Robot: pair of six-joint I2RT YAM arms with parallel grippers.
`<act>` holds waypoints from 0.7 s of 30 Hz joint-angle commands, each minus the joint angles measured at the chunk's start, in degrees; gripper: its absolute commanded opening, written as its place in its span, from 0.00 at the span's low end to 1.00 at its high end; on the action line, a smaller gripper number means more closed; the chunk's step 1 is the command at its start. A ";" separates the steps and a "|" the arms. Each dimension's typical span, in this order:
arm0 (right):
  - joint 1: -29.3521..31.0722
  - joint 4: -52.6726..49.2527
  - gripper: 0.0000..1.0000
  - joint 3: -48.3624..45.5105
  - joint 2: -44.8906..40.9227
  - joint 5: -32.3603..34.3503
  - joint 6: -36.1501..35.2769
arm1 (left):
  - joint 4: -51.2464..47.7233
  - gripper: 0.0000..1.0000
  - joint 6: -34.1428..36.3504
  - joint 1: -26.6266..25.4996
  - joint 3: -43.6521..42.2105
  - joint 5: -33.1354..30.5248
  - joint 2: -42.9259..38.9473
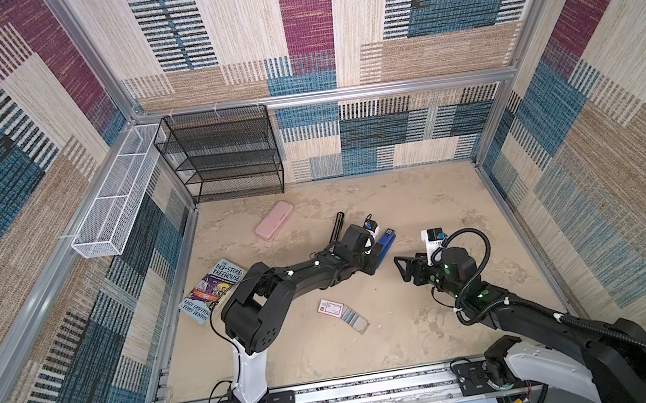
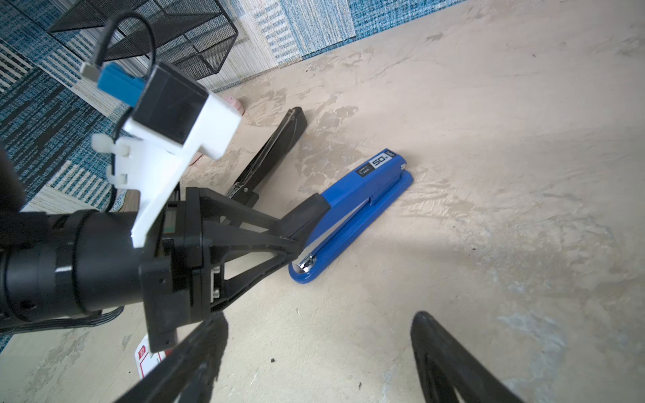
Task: Load the staples into the stapler
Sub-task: 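Move the left gripper off the blue stapler toward the staple box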
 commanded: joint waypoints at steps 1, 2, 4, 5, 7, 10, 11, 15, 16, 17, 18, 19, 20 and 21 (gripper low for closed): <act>-0.03 0.27 0.86 0.10 -0.77 0.82 0.47 | -3.56 0.12 -1.15 -0.07 2.69 3.14 1.77; -0.11 0.18 0.86 0.04 -1.03 0.93 0.54 | -3.73 0.17 -1.58 -0.14 3.71 3.72 2.29; -0.17 -0.29 0.86 0.02 -1.36 1.01 0.65 | -3.74 0.27 -2.64 -0.16 5.05 4.18 2.90; -0.20 -0.57 0.86 0.11 -1.56 1.07 0.66 | -3.73 0.33 -3.34 -0.16 5.39 4.09 2.92; -0.28 -0.93 0.86 0.03 -2.00 1.12 0.75 | -3.25 0.42 -4.08 -0.17 5.04 3.86 2.12; -0.35 -1.07 0.86 0.02 -2.63 1.10 0.75 | -2.15 0.48 -3.92 -0.16 2.71 2.71 -0.78; -0.38 -0.99 0.86 0.10 -2.73 0.93 0.75 | -2.23 0.49 -3.68 -0.16 1.74 2.17 -2.00; -0.38 -0.99 0.86 1.12 -1.94 -0.57 0.16 | -3.71 0.50 -3.34 -0.03 -2.47 0.16 -7.49; -0.38 -1.09 0.86 1.54 -1.60 -1.03 -0.07 | -4.23 0.50 -3.34 0.01 -3.48 -0.47 -8.83; -0.38 -1.28 0.86 2.13 -1.26 -1.72 -0.35 | -4.72 0.50 -3.47 0.01 -4.87 -1.21 -10.44; -0.38 -1.53 0.86 2.68 -0.92 -2.54 -0.77 | -5.22 0.50 -3.66 0.10 -6.41 -2.12 -12.14; -0.38 -1.71 0.86 3.19 -0.65 -3.23 -1.11 | -5.67 0.50 -3.91 0.19 -7.60 -2.91 -13.62; -0.38 -1.93 0.85 3.72 -0.36 -4.21 -1.49 | -6.63 0.50 -4.27 0.40 -9.17 -3.43 -15.28; -0.39 -2.14 0.84 4.20 -0.11 -5.02 -1.83 | -7.35 0.50 -4.39 0.62 -10.58 -3.55 -16.96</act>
